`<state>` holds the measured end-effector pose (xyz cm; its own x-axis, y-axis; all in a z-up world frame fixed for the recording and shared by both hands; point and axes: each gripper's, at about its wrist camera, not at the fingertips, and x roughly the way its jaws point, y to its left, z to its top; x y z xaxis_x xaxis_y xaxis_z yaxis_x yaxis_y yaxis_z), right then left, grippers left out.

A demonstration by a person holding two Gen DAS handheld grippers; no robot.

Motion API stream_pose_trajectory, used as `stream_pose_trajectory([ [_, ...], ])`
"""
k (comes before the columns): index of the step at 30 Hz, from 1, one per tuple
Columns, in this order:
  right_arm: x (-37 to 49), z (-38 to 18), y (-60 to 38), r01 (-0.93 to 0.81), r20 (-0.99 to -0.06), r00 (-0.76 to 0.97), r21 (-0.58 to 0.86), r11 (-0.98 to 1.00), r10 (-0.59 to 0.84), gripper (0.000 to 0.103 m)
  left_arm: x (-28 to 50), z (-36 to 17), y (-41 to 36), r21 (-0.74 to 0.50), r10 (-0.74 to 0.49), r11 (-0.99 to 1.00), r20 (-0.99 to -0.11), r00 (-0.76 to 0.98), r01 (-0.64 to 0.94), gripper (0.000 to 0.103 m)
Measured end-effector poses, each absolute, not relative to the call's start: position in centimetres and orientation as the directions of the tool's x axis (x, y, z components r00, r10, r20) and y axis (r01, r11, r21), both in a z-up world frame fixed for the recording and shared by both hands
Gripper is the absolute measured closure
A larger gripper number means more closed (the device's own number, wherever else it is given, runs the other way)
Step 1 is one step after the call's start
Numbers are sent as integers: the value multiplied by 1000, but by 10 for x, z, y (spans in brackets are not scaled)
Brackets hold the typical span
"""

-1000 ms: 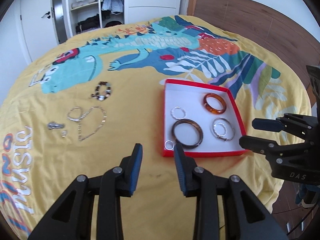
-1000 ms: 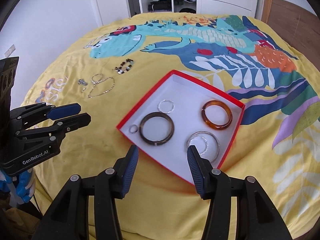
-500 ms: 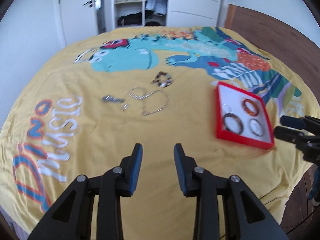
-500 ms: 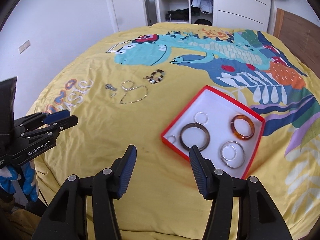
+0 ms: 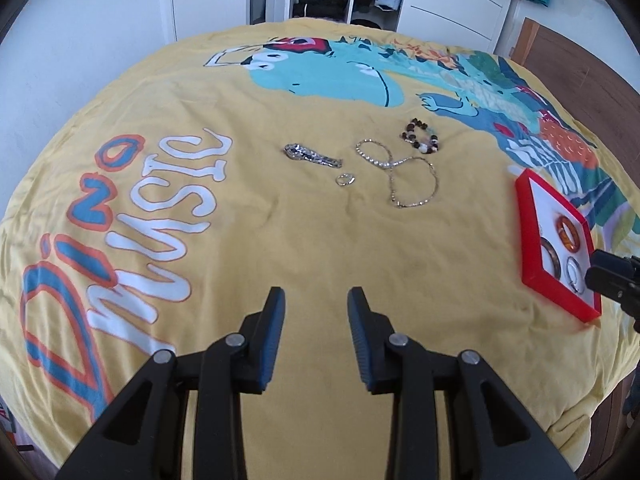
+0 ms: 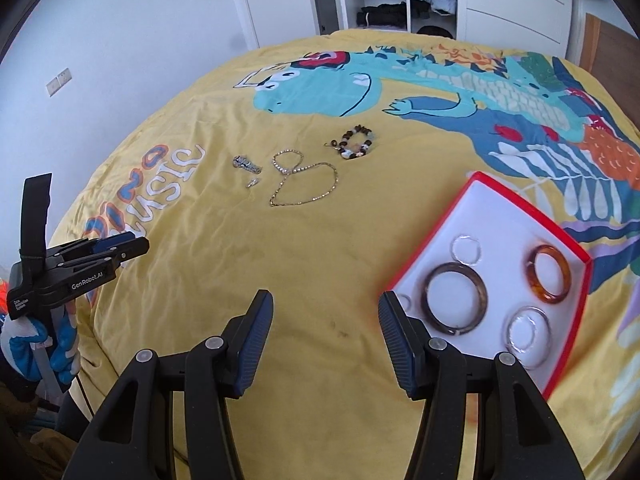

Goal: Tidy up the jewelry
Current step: 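Reach left tool toward a small silver ring while right tool reaches the rhinestone necklace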

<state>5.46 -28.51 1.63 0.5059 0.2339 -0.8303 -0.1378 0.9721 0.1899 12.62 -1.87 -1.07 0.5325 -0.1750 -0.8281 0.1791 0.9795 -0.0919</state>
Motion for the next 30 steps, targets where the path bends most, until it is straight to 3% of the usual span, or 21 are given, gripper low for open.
stream_pose_trajectory([
  [18, 193, -55, -259, -83, -845, 467, 254, 964, 262, 52, 251, -64, -48, -189, -281, 954, -834, 474, 234, 72],
  [30, 248, -88, -258, -26, -855, 454, 267, 963, 249, 55, 285, -88, -64, -230, -330, 937, -830, 450, 264, 72],
])
